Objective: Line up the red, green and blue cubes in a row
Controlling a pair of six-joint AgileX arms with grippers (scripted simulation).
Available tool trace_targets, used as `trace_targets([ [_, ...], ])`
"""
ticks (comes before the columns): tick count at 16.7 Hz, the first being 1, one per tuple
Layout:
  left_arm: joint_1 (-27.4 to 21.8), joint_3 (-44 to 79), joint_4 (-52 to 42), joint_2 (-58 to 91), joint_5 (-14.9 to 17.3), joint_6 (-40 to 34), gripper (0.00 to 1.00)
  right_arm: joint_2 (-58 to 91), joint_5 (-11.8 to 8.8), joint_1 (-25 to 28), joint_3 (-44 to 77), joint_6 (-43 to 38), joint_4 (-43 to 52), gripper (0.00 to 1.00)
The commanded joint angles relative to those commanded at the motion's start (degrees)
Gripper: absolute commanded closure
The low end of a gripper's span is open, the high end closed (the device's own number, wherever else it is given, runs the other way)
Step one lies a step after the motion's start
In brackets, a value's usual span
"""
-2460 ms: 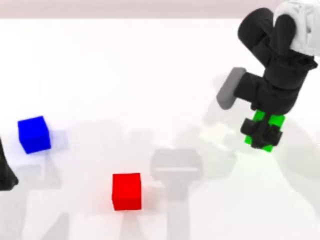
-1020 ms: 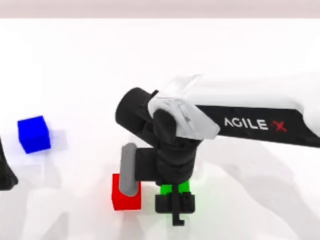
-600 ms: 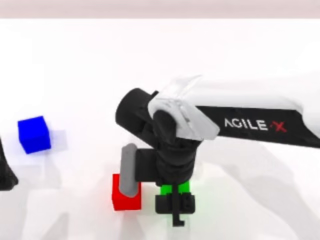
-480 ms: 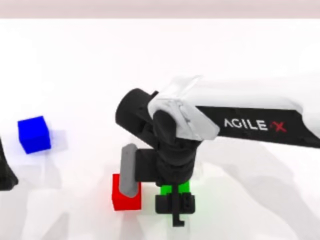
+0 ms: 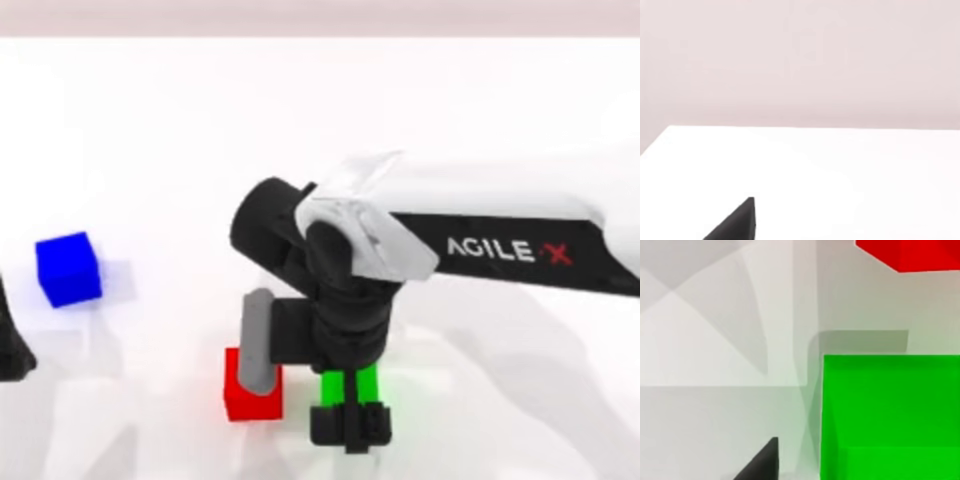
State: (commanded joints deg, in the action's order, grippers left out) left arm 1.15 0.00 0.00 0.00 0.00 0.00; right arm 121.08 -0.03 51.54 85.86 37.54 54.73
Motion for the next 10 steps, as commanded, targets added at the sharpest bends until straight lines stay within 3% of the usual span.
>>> trace_targets([
  [10, 0.0, 0.0, 0.0, 0.0, 0.0, 0.0, 0.00, -0.6, 0.0, -0.2, 2.0, -0.2, 2.4, 0.00],
])
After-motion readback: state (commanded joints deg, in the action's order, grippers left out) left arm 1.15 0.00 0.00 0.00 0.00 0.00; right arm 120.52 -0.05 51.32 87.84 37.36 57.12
